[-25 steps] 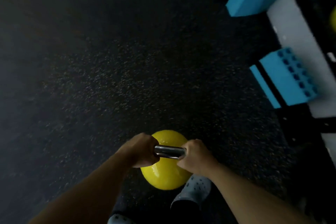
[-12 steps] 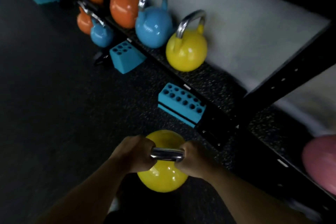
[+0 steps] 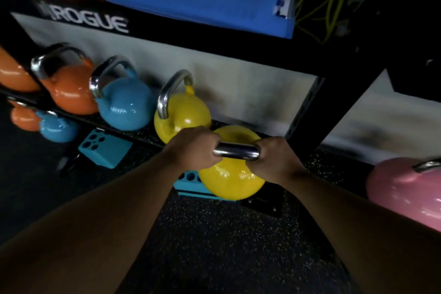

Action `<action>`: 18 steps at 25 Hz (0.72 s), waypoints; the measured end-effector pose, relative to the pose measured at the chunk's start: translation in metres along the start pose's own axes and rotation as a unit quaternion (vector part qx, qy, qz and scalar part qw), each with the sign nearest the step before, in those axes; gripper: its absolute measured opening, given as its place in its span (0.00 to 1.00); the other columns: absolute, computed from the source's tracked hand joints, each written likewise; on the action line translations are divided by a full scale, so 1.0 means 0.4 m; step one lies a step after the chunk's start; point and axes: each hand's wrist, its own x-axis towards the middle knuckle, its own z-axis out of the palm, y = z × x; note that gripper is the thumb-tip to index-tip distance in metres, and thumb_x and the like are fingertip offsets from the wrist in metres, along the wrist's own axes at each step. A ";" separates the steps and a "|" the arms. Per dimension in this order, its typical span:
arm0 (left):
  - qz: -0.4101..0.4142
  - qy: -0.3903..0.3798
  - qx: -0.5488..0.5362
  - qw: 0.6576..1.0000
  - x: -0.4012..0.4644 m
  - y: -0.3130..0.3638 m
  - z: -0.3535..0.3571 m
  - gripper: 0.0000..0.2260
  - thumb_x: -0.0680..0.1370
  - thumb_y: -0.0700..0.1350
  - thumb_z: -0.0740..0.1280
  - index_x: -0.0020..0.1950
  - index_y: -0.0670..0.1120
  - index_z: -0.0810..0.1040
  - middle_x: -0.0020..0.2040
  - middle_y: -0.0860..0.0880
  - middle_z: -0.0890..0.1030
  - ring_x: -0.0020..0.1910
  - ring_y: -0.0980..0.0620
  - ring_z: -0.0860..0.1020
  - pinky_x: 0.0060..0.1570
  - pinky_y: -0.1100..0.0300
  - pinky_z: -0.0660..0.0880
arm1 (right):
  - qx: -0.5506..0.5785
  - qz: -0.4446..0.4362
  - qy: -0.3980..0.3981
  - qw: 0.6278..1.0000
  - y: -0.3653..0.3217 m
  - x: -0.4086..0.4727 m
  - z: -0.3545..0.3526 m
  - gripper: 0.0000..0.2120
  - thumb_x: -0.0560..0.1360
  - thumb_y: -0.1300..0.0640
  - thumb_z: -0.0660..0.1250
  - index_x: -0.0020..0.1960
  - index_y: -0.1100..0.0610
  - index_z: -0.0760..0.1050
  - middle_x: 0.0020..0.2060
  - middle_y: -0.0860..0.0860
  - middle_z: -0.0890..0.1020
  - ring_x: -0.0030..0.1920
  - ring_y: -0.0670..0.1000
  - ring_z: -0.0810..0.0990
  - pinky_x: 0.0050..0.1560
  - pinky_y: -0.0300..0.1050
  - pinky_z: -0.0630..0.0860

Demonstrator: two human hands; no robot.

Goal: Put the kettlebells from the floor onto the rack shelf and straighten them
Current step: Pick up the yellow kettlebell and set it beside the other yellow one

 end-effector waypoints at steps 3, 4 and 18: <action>0.028 0.012 0.009 1.000 0.121 -0.007 -0.036 0.08 0.74 0.53 0.69 0.46 0.50 0.81 0.45 0.46 0.84 0.46 0.43 0.82 0.38 0.57 0.69 | 0.010 0.033 0.033 0.999 0.040 0.082 -0.019 0.14 0.67 0.53 0.67 0.48 0.57 0.84 0.41 0.60 0.85 0.44 0.61 0.82 0.41 0.44 0.75; 0.036 0.013 0.011 0.999 0.150 -0.008 -0.027 0.07 0.74 0.52 0.69 0.46 0.50 0.81 0.45 0.46 0.84 0.46 0.43 0.82 0.38 0.57 0.68 | 0.011 0.047 0.024 0.999 0.057 0.098 -0.016 0.12 0.68 0.55 0.68 0.49 0.57 0.84 0.41 0.59 0.84 0.44 0.60 0.82 0.40 0.44 0.75; 0.022 0.038 -0.087 0.995 0.403 -0.073 0.061 0.11 0.72 0.45 0.74 0.52 0.42 0.83 0.46 0.40 0.85 0.45 0.40 0.81 0.38 0.56 0.69 | 0.078 0.158 0.053 0.983 0.132 0.258 0.021 0.13 0.70 0.59 0.67 0.53 0.59 0.82 0.42 0.60 0.84 0.43 0.59 0.82 0.36 0.44 0.72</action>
